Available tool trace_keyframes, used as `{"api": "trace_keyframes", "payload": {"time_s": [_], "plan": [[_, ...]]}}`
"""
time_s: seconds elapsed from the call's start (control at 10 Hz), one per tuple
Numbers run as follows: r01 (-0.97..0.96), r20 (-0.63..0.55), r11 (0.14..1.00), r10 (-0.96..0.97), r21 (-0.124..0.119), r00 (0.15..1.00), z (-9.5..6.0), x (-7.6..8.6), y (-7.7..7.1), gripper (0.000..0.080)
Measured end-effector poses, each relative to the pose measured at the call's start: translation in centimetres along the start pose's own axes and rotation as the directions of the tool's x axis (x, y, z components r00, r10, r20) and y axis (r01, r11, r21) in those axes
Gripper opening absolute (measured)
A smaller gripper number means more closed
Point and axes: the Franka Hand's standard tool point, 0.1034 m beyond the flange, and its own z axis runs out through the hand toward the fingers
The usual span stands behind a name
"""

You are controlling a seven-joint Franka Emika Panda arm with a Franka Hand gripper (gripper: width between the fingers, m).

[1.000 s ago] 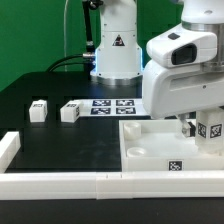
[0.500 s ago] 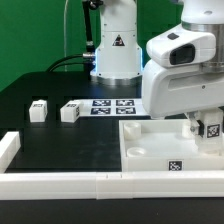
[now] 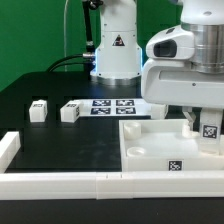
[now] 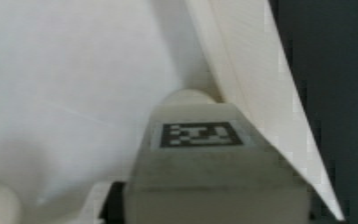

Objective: Assemble one leg

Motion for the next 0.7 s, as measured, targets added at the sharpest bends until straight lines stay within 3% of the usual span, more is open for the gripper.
{"api": "trace_keyframes", "payload": {"time_s": [0.3, 0.4, 0.7], "plan": [[-0.305, 0.005, 0.952, 0.305, -0.007, 0.952, -0.06, 0.13, -0.08, 0.0291], [-0.427, 0.009, 0.904, 0.427, -0.020, 0.904, -0.10, 0.04, -0.07, 0.0291], [-0.615, 0.012, 0.788, 0.616, -0.015, 0.788, -0.04, 0.09, -0.07, 0.0291]]}}
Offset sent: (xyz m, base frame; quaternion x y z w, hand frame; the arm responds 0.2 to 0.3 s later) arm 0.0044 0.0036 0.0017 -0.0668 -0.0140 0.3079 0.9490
